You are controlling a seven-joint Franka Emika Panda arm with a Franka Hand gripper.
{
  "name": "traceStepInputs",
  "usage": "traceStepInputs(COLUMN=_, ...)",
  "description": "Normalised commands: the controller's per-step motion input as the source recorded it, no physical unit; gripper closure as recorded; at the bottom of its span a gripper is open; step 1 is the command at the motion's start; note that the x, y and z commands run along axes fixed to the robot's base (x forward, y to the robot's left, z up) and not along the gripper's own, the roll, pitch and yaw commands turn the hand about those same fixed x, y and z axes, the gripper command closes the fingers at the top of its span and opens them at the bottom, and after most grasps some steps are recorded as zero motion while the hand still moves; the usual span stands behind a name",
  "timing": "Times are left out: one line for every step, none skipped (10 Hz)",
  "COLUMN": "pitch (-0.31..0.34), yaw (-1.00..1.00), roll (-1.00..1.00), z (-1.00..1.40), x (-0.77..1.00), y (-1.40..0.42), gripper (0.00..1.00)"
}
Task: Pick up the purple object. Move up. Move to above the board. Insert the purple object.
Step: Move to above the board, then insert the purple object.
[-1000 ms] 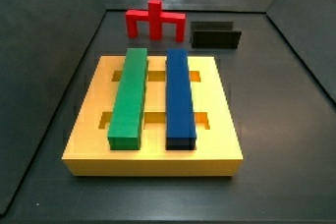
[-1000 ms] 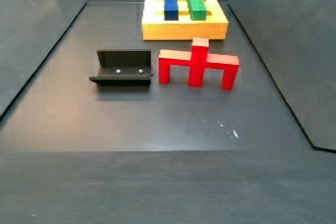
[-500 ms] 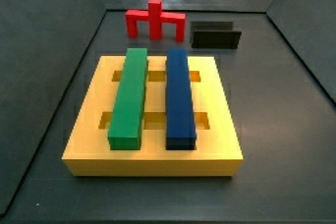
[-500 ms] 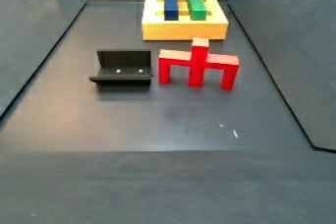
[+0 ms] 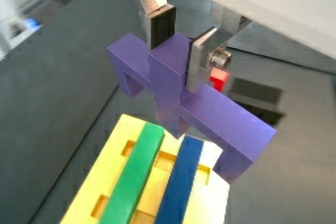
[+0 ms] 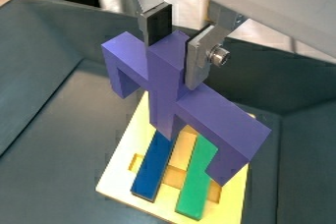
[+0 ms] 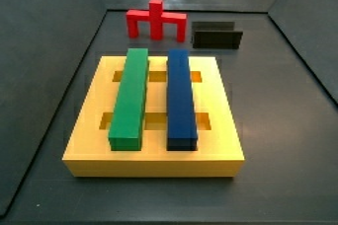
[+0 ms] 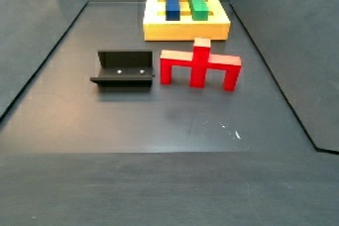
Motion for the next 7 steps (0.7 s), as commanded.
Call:
traceStepInputs(pitch=0.163, yaw=1.0, roll=0.05, z=0.03, x=0.05, y=-0.03, gripper=1.0)
traceStepInputs(pitch=0.189, yaw=1.0, roll=0.06, z=0.03, x=0.05, y=-0.03, gripper=1.0)
traceStepInputs(pitch=0.224, yaw=0.9, roll=0.07, z=0.03, x=0.06, y=-0.03, gripper=1.0)
traceStepInputs(pitch=0.216, yaw=0.73, roll=0.07, z=0.03, x=0.07, y=-0.03, gripper=1.0)
traceStepInputs(pitch=0.185, yaw=0.35, roll=0.07, z=0.04, x=0.07, y=-0.03, gripper=1.0)
traceStepInputs(pitch=-0.059, yaw=0.0, roll=-0.24, z=-0.37, x=0.0, y=-0.31, gripper=1.0)
traceStepInputs(pitch=-0.076, yaw=0.01, roll=-0.18, z=-0.51, x=0.0, y=-0.52, gripper=1.0)
